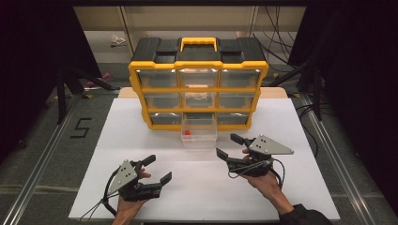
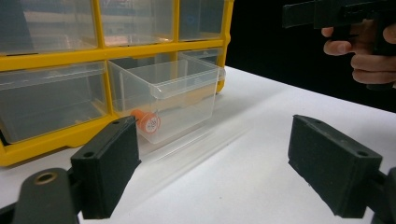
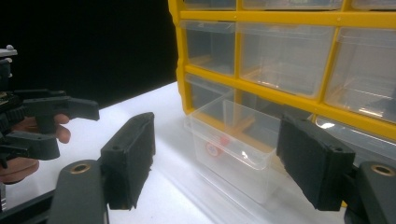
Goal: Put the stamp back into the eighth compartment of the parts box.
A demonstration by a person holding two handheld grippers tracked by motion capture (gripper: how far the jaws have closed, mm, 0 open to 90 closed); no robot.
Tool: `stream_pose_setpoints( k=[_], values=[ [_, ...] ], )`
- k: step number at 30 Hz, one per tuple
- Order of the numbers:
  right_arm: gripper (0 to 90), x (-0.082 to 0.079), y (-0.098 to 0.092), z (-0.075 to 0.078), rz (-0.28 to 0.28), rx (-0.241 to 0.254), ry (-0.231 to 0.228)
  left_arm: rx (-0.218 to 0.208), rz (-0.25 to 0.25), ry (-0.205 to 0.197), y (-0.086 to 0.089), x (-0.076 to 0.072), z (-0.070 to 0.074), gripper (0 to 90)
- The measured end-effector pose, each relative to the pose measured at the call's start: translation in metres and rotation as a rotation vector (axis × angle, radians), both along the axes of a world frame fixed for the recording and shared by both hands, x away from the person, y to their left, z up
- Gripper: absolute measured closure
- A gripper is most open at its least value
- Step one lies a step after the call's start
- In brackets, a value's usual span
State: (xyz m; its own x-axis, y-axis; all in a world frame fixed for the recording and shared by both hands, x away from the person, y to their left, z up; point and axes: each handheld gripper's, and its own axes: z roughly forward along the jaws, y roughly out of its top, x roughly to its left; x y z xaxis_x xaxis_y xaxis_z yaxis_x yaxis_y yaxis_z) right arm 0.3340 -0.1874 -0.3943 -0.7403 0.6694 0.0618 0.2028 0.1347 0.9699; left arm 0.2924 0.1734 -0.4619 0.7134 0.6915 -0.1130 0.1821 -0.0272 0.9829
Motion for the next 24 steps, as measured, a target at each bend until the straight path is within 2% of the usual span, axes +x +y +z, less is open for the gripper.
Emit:
stream_pose_setpoints(
  k=[24],
  values=[
    [27.7, -0.009, -0.016, -0.013, -0.020, 0.011, 0.011, 0.000, -0.003, -0.001, 0.000, 0.000, 0.000, 16.0]
  ],
)
